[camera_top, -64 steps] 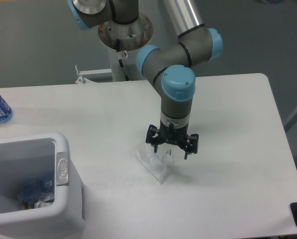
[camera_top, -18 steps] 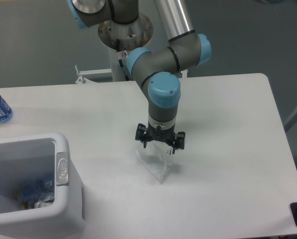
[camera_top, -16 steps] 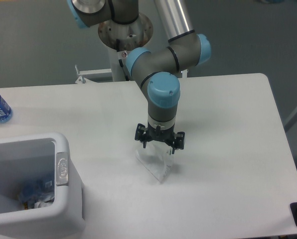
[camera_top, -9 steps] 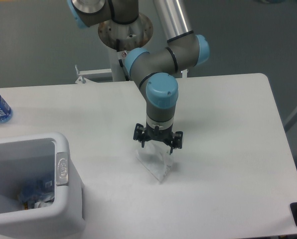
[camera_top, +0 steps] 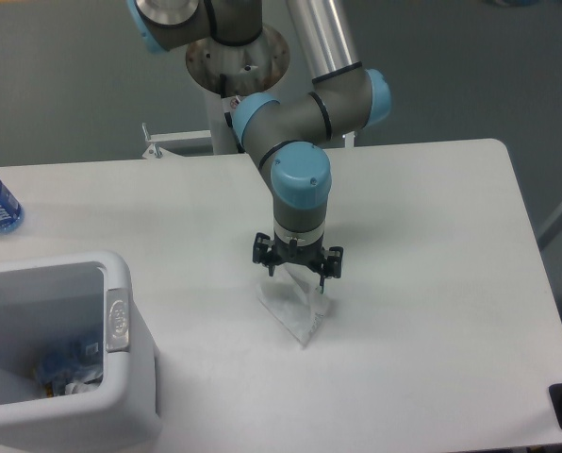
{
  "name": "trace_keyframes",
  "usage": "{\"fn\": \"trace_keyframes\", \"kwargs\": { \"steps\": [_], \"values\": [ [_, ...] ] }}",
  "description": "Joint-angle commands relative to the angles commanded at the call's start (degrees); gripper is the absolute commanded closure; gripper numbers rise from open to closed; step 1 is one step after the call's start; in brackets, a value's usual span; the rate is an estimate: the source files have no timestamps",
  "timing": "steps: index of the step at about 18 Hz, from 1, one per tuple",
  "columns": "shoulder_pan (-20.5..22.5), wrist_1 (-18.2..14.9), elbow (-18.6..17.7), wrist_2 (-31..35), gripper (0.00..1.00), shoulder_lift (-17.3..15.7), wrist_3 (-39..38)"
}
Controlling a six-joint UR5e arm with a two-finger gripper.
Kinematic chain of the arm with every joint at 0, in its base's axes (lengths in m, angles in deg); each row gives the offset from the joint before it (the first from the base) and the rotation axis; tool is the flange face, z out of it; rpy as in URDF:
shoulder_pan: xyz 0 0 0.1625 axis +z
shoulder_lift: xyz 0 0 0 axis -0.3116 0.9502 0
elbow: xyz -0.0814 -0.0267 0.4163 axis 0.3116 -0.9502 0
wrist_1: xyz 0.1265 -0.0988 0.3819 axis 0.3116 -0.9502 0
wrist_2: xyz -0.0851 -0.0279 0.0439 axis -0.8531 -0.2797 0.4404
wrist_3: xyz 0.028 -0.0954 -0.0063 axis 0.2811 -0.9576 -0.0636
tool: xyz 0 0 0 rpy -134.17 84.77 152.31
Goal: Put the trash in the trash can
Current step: 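Lower the gripper onto the plastic bag and close on it, then lift the plastic bag and carry it over the trash bin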
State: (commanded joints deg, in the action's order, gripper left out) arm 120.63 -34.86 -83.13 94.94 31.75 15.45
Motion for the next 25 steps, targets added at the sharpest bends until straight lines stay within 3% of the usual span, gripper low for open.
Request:
{"fn": "trace_keyframes", "kwargs": {
  "steps": [1, 2, 7, 11, 15, 17, 22, 25],
  "values": [
    [0.0, 0.0, 0.0, 0.09, 0.93, 0.0, 0.0],
    [0.0, 0.0, 0.0, 0.44, 1.0, 0.0, 0.0],
    [0.09, -0.18, 1.84, 0.27, 1.0, -0.09, 0.35],
    [0.79, -0.62, 5.62, -1.14, 1.0, -0.35, 0.26],
    [2.46, -0.18, 8.52, -8.59, 1.0, -2.63, 0.09],
    [3.25, -0.09, 11.5, -12.98, 1.0, -3.34, -2.53],
    [3.78, 0.09, 22.57, -21.34, 1.0, -3.34, -18.6],
    [2.82, 0.09, 27.94, -22.67, 1.0, -3.34, -28.27]
  ]
}}
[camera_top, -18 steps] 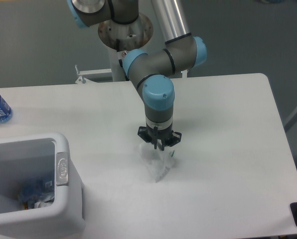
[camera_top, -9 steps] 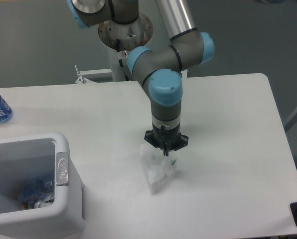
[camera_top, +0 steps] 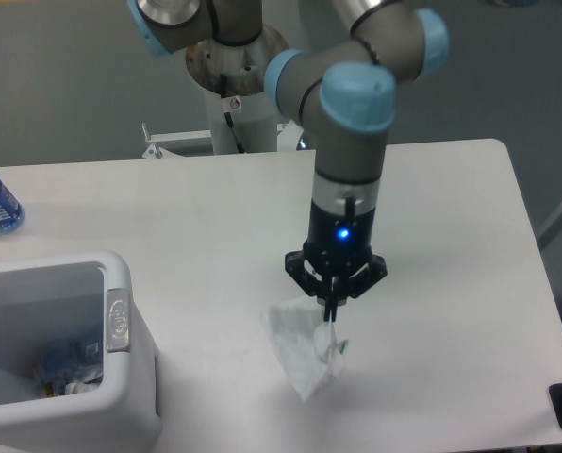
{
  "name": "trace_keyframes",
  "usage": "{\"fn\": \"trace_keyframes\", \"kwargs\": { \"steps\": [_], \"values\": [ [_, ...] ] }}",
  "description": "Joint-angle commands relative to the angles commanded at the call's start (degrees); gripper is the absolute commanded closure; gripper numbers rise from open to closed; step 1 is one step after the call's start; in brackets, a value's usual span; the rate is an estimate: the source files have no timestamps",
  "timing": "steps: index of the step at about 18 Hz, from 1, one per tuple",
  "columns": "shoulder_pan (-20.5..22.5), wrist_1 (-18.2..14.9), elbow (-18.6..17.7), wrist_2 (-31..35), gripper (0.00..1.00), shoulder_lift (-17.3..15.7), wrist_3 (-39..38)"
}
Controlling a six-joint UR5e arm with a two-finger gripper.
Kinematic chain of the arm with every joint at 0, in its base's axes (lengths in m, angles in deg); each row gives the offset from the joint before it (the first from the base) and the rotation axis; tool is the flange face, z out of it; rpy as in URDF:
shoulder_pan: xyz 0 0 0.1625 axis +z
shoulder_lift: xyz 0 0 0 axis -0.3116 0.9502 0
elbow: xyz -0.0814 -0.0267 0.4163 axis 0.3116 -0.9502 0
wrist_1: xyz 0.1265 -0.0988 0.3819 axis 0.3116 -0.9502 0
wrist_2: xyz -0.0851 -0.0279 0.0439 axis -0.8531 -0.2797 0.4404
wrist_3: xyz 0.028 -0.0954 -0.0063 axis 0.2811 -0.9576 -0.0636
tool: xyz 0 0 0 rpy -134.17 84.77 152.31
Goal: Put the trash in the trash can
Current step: 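Lift the plastic bag and carry it over the trash bin, then open the gripper to release the bag into the bin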
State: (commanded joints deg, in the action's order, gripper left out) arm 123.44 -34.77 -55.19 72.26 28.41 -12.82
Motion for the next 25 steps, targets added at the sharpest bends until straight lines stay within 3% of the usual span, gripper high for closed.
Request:
{"fn": "trace_keyframes", "kwargs": {
  "steps": [3, 8, 10, 15, 20, 25],
  "values": [
    [-3.51, 0.0, 2.91, -0.09, 1.0, -0.44, -3.45],
    [-10.8, 0.09, 2.56, 0.17, 1.0, -3.08, -6.62],
    [-13.44, 0.7, 3.79, 0.17, 1.0, -3.08, -6.62],
    [-20.82, 1.23, 2.48, 0.17, 1.0, -2.46, -6.27],
    [-24.96, 1.32, 0.37, 0.26, 1.0, -2.99, -6.18],
    [-25.32, 1.58, -2.27, 0.18, 1.0, -3.34, -5.92]
  ]
}}
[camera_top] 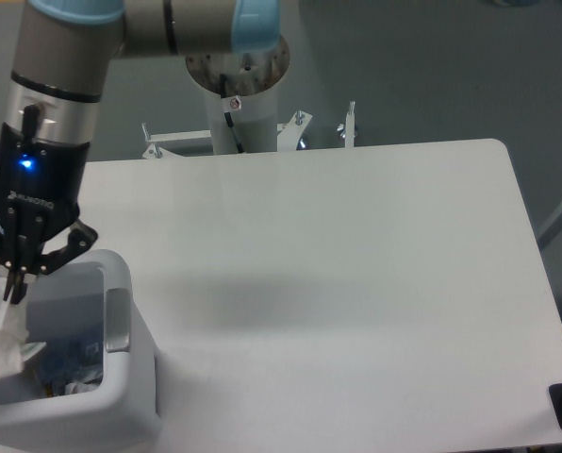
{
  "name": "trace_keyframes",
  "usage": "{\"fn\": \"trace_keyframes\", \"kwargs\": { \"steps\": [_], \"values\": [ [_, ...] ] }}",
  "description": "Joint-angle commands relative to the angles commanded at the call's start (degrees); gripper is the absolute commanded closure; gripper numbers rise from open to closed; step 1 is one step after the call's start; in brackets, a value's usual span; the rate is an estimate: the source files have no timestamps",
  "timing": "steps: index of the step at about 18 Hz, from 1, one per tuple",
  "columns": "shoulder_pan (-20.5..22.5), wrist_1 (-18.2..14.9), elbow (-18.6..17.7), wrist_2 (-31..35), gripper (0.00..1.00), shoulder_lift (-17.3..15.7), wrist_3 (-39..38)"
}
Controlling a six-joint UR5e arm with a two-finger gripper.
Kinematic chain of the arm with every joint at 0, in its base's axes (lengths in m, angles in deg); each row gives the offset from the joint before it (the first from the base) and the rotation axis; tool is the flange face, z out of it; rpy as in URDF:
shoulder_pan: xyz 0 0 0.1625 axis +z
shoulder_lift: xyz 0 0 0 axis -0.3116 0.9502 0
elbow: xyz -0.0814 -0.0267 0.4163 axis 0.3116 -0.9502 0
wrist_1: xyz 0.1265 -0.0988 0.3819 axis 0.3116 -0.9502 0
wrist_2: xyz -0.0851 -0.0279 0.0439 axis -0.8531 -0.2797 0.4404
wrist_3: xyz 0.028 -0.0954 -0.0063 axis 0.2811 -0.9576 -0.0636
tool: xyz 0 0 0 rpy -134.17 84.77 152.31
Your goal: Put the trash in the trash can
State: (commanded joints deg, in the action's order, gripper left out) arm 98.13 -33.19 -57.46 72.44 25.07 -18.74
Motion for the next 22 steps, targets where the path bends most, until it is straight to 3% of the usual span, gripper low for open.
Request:
{"fn": "trace_keyframes", "kwargs": {
  "steps": [2, 3, 4, 5, 6, 10, 17, 22],
  "values": [
    [0.0, 0.0, -0.35, 0.0, 0.92, -0.35, 0.0],
    [0.0, 0.09, -0.36, 0.0, 0.63, -0.44, 0.0],
    [0.09, 0.17, -0.18, 0.09, 0.22, -0.35, 0.52],
    [0.0, 0.26, -0.09, 0.26, 0.04, -0.27, 2.27],
    [0.0, 0.09, 0.0, 0.78, 0.0, -0.26, 3.68],
    [0.26, 0.17, 0.87, 3.86, 0.0, -0.26, 4.31],
    [4.39, 0.62, 1.32, 5.53, 0.0, -0.35, 6.32],
    [10.0, 0.18, 2.28, 18.53, 0.0, 0.17, 17.28]
  ]
}}
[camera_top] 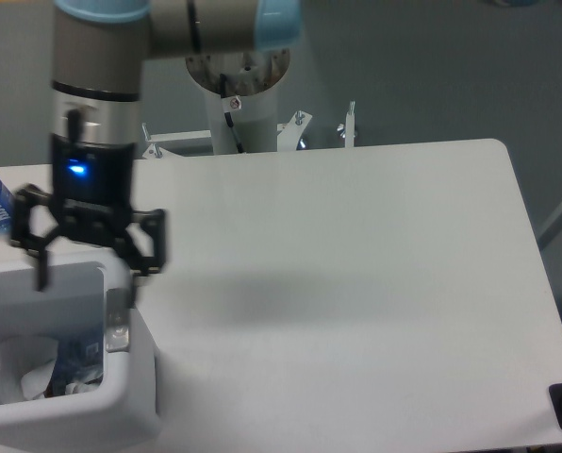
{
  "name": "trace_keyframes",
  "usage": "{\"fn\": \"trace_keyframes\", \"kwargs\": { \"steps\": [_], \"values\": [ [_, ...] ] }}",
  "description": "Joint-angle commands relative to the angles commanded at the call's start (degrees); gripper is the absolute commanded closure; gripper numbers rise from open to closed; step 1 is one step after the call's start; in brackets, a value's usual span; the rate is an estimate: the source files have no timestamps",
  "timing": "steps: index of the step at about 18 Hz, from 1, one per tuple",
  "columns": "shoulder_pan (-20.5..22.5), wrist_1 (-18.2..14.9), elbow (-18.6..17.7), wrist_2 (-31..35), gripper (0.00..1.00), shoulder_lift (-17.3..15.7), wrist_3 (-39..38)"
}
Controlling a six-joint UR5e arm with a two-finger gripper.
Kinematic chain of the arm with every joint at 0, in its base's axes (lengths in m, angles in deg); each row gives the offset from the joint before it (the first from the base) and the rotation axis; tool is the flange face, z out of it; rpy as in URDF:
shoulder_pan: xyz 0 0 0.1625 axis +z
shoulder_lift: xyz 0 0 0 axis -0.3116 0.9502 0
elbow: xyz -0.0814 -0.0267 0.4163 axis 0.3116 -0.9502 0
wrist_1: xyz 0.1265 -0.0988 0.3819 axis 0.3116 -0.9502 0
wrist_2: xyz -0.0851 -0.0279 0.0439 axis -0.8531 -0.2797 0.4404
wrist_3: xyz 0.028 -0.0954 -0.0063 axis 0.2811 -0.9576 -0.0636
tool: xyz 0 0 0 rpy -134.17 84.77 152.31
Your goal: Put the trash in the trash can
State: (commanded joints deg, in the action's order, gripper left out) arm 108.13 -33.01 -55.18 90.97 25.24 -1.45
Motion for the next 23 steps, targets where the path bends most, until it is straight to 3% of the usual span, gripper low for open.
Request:
{"fn": "trace_keyframes", "kwargs": {
  "steps": [5, 9, 13, 15, 23],
  "values": [
    [7.65, -3.5, 0.53, 3.96, 0.0, 0.27, 17.4],
    [10.73, -12.9, 0.88, 7.83, 0.0, -1.05, 28.05],
    [15.74, -23.18, 0.88, 8.63, 0.0, -5.17, 39.02],
    [17.76, -26.53, 0.8, 8.72, 0.0, -5.88, 43.87],
    [19.26, -26.9, 1.32, 8.1, 0.0, -6.94, 49.51]
  ]
}}
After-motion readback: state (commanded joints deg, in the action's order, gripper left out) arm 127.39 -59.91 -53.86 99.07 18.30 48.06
